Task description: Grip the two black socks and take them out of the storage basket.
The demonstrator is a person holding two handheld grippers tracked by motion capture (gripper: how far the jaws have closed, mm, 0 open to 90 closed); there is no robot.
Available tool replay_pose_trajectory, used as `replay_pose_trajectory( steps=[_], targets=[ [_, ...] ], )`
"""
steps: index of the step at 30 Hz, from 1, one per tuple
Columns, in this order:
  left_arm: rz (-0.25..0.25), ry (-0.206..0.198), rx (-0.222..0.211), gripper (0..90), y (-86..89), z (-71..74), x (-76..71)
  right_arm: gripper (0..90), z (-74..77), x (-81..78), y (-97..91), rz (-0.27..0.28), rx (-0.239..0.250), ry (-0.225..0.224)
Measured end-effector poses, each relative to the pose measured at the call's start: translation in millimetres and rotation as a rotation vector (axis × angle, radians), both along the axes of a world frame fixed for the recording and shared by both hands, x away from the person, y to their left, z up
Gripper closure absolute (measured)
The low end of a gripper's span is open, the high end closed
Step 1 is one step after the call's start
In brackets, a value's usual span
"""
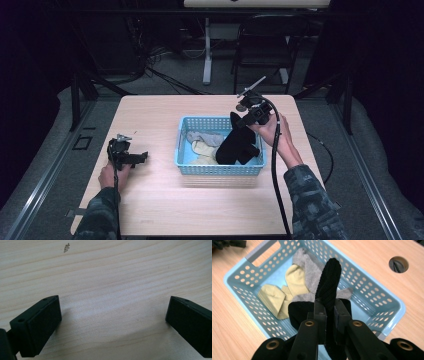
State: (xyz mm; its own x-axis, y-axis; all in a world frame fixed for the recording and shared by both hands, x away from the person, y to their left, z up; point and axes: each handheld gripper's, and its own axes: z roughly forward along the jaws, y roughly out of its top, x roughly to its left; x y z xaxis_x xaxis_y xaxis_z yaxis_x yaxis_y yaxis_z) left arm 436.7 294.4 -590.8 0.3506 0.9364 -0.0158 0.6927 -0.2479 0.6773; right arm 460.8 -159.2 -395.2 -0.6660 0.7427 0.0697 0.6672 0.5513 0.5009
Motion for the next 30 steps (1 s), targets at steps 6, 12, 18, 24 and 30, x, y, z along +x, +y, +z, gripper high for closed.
replay_pose_trajectory(
  steps=[6, 12, 18, 24, 30],
  targets=[
    [0.0, 0.0, 0.0, 0.2, 0.0, 0.0, 0.1, 83.7, 11.7, 1.5, -0.4, 0.001, 0.003, -0.009],
    [0.002, 0.0, -0.001, 0.2, -0.1, -0.1, 0.1, 83.7, 23.5, 1.9, 1.3, 0.001, 0.023, -0.03],
    [0.001, 0.0, -0.001, 0.2, -0.1, 0.0, 0.1, 83.7, 37.2, 3.6, 0.2, -0.002, 0.045, -0.046],
    [0.002, 0.0, -0.001, 0.2, -0.1, -0.1, 0.1, 83.7, 53.3, 1.7, -1.8, 0.001, 0.052, -0.072],
    [0.002, 0.0, -0.001, 0.2, -0.1, -0.1, 0.1, 83.7, 65.8, 1.0, -3.6, -0.002, 0.054, -0.091]
  ],
)
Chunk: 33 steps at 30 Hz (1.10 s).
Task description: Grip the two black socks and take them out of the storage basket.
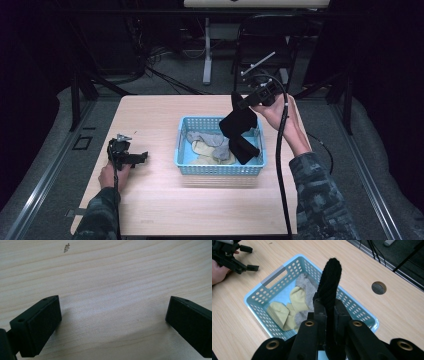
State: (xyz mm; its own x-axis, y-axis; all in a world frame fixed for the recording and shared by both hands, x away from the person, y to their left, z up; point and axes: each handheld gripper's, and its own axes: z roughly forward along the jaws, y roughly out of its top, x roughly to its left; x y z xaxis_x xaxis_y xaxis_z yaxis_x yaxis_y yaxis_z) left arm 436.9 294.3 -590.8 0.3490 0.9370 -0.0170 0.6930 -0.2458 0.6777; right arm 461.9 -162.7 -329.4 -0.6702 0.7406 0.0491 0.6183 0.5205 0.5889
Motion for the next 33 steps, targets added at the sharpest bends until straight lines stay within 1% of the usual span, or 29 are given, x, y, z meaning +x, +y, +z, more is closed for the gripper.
replay_pose_trajectory(
  steps=[6, 7, 9, 12, 17, 18, 22, 23, 25, 33],
  targets=[
    [-0.001, 0.0, 0.0, 0.2, 0.0, 0.0, 0.0, 83.6, 8.0, -0.5, -1.2, -0.006, 0.001, -0.016],
    [0.0, 0.0, 0.0, 0.2, 0.0, 0.0, 0.0, 83.6, 11.3, -0.8, -1.8, -0.007, 0.001, -0.025],
    [0.0, 0.0, 0.0, 0.2, 0.0, 0.0, 0.0, 83.6, 14.5, -0.9, -2.7, -0.011, 0.002, -0.028],
    [-0.001, 0.0, 0.001, 0.2, 0.1, 0.0, 0.0, 83.6, 19.4, -0.8, -5.8, -0.018, 0.003, -0.045],
    [0.0, 0.0, 0.0, 0.2, 0.0, 0.0, 0.0, 83.6, 26.9, -1.0, -11.6, -0.03, 0.007, -0.055],
    [0.0, 0.0, 0.0, 0.2, 0.0, 0.0, 0.0, 83.7, 31.3, -1.2, -15.6, -0.038, 0.01, -0.065],
    [0.0, 0.0, 0.0, 0.2, 0.0, 0.0, 0.0, 83.6, 37.3, -1.5, -21.6, -0.049, 0.013, -0.074],
    [-0.001, 0.0, 0.001, 0.1, 0.1, 0.0, 0.0, 83.7, 40.5, -2.0, -24.8, -0.06, 0.022, -0.084],
    [0.0, 0.0, 0.0, 0.2, 0.0, 0.0, 0.0, 83.6, 43.4, -2.4, -28.7, -0.061, 0.02, -0.09],
    [0.0, 0.0, 0.0, 0.2, 0.0, 0.0, 0.0, 83.6, 54.4, -6.6, -47.3, -0.104, 0.022, -0.118]
  ],
)
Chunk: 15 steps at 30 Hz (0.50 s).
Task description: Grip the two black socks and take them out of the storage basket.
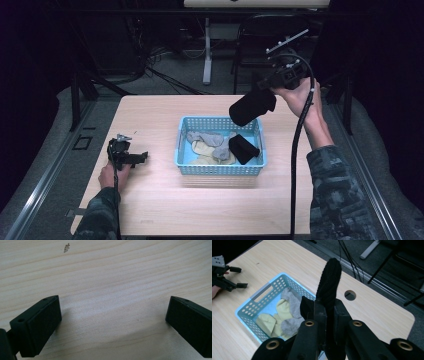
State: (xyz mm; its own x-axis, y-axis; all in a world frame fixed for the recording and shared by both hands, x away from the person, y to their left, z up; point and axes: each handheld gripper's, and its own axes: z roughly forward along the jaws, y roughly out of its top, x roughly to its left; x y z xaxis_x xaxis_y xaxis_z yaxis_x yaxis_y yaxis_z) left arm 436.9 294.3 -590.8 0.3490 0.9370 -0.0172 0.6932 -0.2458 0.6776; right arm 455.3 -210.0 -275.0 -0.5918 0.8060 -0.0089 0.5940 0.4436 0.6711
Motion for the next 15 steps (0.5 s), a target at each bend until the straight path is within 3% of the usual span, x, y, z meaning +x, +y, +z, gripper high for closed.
replay_pose_trajectory(
  steps=[15],
  targets=[
    [0.0, 0.0, 0.0, 0.2, 0.0, 0.0, 0.0, 83.6, 11.5, -10.8, -47.0, -0.098, 0.015, -0.028]
  ],
)
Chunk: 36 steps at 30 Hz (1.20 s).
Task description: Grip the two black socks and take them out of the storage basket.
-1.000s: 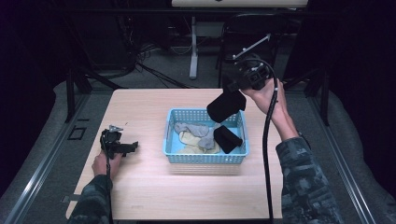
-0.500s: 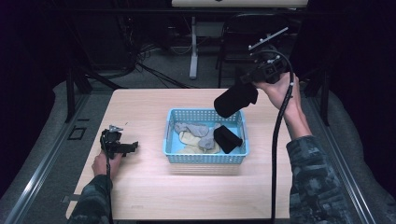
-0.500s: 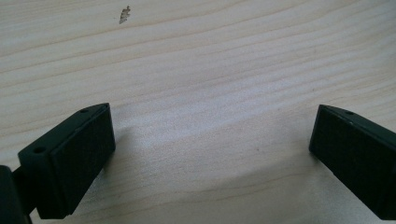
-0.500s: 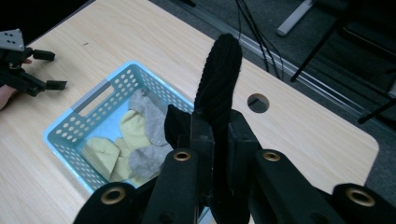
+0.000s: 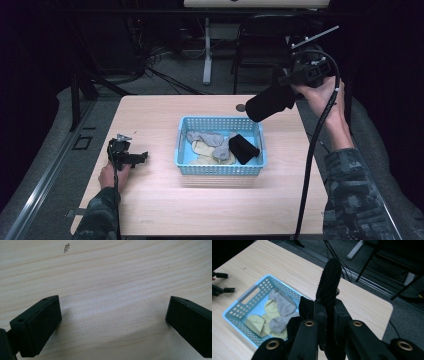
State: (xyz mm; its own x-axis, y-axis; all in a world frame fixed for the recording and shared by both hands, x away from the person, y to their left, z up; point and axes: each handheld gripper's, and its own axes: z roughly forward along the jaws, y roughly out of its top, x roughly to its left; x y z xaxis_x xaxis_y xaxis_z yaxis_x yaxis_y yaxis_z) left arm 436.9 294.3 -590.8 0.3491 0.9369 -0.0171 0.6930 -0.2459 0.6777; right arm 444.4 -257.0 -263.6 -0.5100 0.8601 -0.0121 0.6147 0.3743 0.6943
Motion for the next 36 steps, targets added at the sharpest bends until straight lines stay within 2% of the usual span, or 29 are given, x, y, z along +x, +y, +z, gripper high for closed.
replay_pose_trajectory(
  steps=[8, 11, 14, 19, 21, 24, 27, 29, 30, 31, 33, 34, 35, 36],
  targets=[
    [0.0, 0.0, 0.0, 0.2, 0.0, 0.0, 0.0, 83.6, -2.4, -4.0, -23.2, -0.054, -0.006, 0.0],
    [-0.001, 0.0, 0.001, 0.2, 0.1, 0.0, 0.0, 83.6, -7.3, -5.7, -36.1, -0.088, -0.006, 0.007],
    [-0.001, 0.0, 0.001, 0.2, 0.1, 0.0, 0.0, 83.6, -10.7, -6.6, -40.9, -0.109, -0.019, 0.005],
    [-0.001, 0.0, 0.001, 0.2, 0.1, 0.1, 0.0, 83.6, -30.0, -5.9, -57.9, -0.164, -0.047, 0.036],
    [0.0, 0.0, 0.0, 0.1, 0.0, 0.0, 0.0, 83.6, -33.5, -5.2, -61.0, -0.176, -0.046, 0.043],
    [-0.001, 0.0, 0.001, 0.1, 0.1, 0.0, 0.0, 83.6, -49.0, -2.0, -69.1, -0.203, -0.048, 0.07],
    [0.0, 0.0, 0.0, 0.2, 0.0, 0.0, 0.0, 83.6, -56.7, -0.3, -70.1, -0.212, -0.05, 0.082],
    [-0.001, 0.0, 0.001, 0.2, 0.1, 0.0, 0.0, 83.5, -75.1, 3.4, -68.6, -0.221, -0.055, 0.114],
    [0.0, 0.0, 0.0, 0.2, 0.0, 0.0, 0.0, 83.5, -75.1, 3.4, -68.6, -0.221, -0.055, 0.114],
    [-0.001, 0.0, 0.001, 0.2, 0.1, 0.0, 0.1, 83.5, -84.9, 5.8, -67.7, -0.224, -0.058, 0.142],
    [0.0, 0.0, 0.0, 0.2, 0.0, 0.0, 0.0, 83.4, -95.9, 8.3, -67.1, -0.227, -0.066, 0.161],
    [0.0, 0.0, 0.0, 0.2, 0.0, 0.0, 0.0, 83.4, -95.9, 8.3, -67.1, -0.227, -0.066, 0.161],
    [-0.001, 0.0, 0.001, 0.2, 0.1, 0.0, 0.0, 83.4, -106.3, 10.4, -67.8, -0.228, -0.064, 0.187],
    [-0.001, 0.0, 0.001, 0.2, 0.1, 0.0, 0.0, 83.4, -106.3, 10.4, -67.8, -0.228, -0.064, 0.187]
  ],
)
